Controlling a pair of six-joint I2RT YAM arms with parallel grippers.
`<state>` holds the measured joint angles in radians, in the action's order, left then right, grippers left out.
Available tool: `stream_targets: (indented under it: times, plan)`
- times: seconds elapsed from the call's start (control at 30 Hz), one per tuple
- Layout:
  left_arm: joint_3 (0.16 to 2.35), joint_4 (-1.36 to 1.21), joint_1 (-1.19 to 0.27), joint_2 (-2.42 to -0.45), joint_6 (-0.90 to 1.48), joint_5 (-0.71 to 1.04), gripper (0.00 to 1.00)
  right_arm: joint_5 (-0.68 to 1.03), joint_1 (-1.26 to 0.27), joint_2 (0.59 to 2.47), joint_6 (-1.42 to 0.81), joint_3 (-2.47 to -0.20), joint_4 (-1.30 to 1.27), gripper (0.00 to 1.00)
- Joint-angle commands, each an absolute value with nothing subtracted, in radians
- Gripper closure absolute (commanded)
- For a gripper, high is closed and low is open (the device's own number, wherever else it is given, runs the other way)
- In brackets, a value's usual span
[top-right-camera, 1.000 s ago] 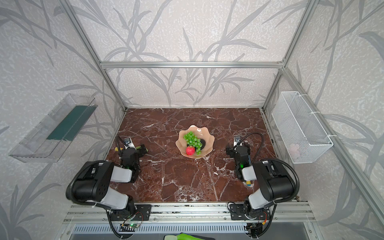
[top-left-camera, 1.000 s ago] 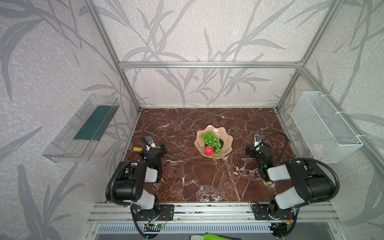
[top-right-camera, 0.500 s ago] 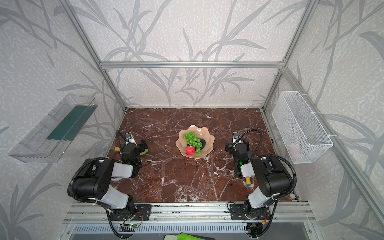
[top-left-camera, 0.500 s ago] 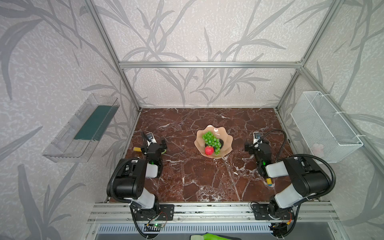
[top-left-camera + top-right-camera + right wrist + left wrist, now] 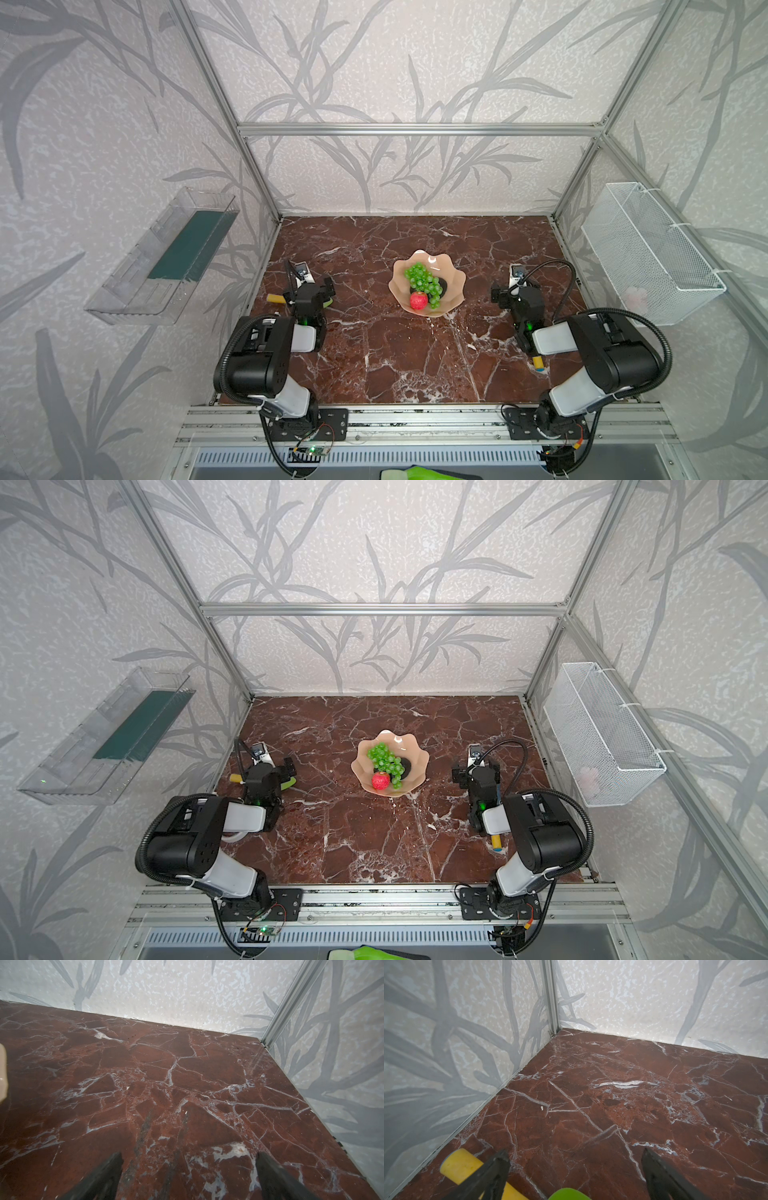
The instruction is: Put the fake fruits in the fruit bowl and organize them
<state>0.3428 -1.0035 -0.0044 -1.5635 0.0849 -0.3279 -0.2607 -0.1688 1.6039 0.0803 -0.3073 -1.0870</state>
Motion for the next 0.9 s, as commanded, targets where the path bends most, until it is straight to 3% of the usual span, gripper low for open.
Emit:
stream_targets:
  times: [0.0, 0.03, 0.1, 0.3, 0.47, 0.87]
  plan:
    - [0.356, -1.001, -0.005, -1.574, 0.064, -0.32, 0.01, -0.088, -0.164, 1.608, 0.137, -0.273, -1.208, 0.01]
    - [0.356, -1.001, -0.005, -1.574, 0.064, -0.32, 0.01, -0.064, -0.167, 1.611, 0.157, -0.256, -1.239, 0.01]
    - [0.356, -1.001, -0.005, -1.573, 0.064, -0.32, 0.01, -0.289, -0.169, 1.624, 0.086, -0.248, -1.273, 0.01]
    - [0.356, -1.0, -0.006, -1.574, 0.063, -0.319, 0.01, -0.158, -0.133, 1.598, 0.074, -0.274, -1.182, 0.01]
    - [0.356, -1.0, -0.006, -1.573, 0.064, -0.319, 0.01, -0.246, -0.15, 1.591, 0.064, -0.354, -1.031, 0.01]
    - [0.356, -1.0, -0.005, -1.573, 0.064, -0.319, 0.01, -0.243, -0.153, 1.594, 0.071, -0.351, -1.04, 0.01]
